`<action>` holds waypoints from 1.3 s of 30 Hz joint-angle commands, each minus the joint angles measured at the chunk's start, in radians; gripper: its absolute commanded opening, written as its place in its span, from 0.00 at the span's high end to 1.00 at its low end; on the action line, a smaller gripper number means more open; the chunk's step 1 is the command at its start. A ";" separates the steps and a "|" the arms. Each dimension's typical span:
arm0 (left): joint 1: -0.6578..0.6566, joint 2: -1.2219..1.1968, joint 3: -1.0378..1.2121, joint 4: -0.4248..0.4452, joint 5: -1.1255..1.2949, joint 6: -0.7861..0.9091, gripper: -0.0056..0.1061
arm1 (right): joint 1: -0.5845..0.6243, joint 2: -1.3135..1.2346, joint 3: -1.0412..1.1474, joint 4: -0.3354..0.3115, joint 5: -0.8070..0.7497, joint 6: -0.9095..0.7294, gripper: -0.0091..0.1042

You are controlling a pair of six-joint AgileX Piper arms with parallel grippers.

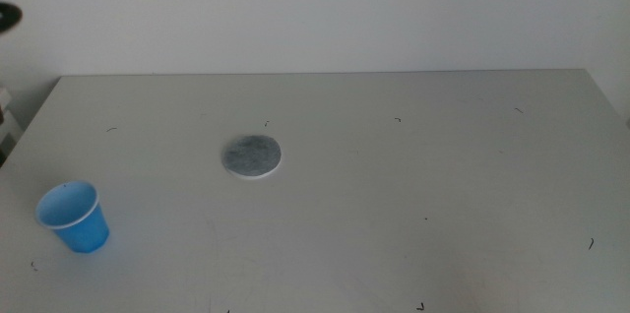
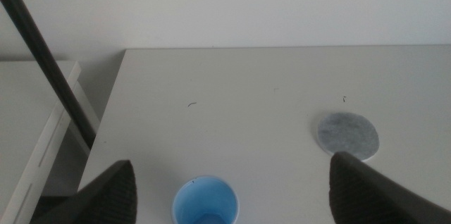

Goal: Place an empty cup on a cup mat.

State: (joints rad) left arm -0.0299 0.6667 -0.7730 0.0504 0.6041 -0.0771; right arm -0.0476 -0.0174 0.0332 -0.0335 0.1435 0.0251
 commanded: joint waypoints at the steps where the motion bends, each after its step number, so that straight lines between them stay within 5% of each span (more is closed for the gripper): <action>1: 0.000 0.046 -0.116 -0.011 0.038 -0.024 0.01 | -0.001 -0.019 -0.012 -0.009 -0.078 -0.008 0.09; 11: 0.000 0.187 -0.357 -0.008 0.313 -0.046 0.01 | -0.001 -0.019 -0.012 -0.009 -0.078 -0.008 0.09; 23: 0.000 0.212 -0.363 -0.010 0.338 -0.037 0.01 | -0.001 -0.019 -0.012 -0.009 -0.078 -0.008 0.09; 28: 0.000 0.260 -0.375 -0.132 0.443 -0.028 0.01 | -0.001 -0.019 -0.012 -0.009 -0.078 -0.008 0.09; 39: 0.002 0.423 -0.457 -0.058 0.556 0.014 0.01 | -0.001 -0.019 -0.012 -0.009 -0.078 -0.008 0.09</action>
State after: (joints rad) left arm -0.0299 1.0856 -1.1890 -0.0204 1.1874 -0.0652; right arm -0.0476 -0.0174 0.0332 -0.0335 0.1435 0.0251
